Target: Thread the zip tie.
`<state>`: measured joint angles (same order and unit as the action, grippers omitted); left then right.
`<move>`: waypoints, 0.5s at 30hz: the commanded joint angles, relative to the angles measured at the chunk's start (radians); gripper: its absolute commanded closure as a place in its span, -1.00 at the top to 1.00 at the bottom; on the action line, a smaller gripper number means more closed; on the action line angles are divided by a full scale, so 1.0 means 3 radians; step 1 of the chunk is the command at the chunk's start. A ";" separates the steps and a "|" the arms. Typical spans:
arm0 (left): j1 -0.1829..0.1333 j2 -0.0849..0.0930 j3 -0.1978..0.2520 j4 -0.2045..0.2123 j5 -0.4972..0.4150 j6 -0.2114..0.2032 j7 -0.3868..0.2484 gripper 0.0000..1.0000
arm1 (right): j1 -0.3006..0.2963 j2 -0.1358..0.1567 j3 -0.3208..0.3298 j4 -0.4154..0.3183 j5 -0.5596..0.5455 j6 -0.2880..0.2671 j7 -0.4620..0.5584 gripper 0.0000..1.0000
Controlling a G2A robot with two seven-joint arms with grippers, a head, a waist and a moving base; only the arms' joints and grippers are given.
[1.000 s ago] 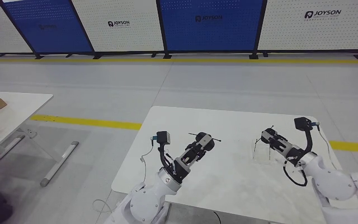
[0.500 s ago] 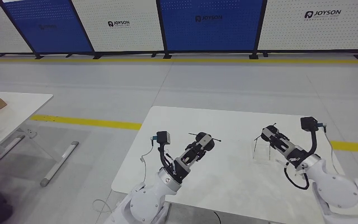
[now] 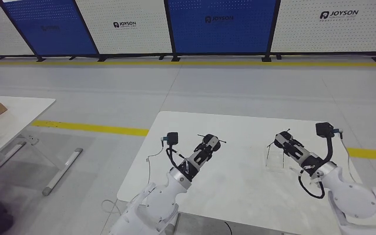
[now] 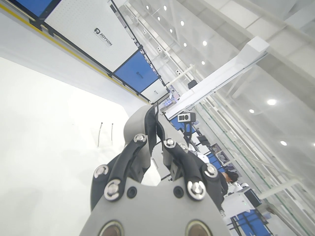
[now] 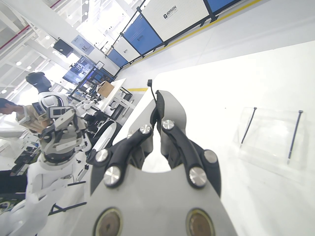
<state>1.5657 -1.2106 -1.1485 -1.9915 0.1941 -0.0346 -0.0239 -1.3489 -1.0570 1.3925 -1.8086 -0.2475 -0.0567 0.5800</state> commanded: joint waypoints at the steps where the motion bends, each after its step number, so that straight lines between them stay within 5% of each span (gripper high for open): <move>1: -0.0062 -0.0008 0.0043 0.0099 0.0040 0.0037 -0.0011 -1.00 | 0.0000 0.0000 0.0000 0.0000 0.0000 0.0000 0.0000 -1.00; 15: -0.0079 -0.0010 0.0053 0.0118 0.0048 0.0042 -0.0012 -1.00 | -0.0076 -0.0012 0.0012 -0.0012 0.0152 -0.0040 -0.0133 -1.00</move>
<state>1.5421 -1.2137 -1.1327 -1.9562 0.2084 -0.0219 -0.0273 -1.3616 -1.0592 1.3923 -1.8107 -0.2231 -0.0649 0.5631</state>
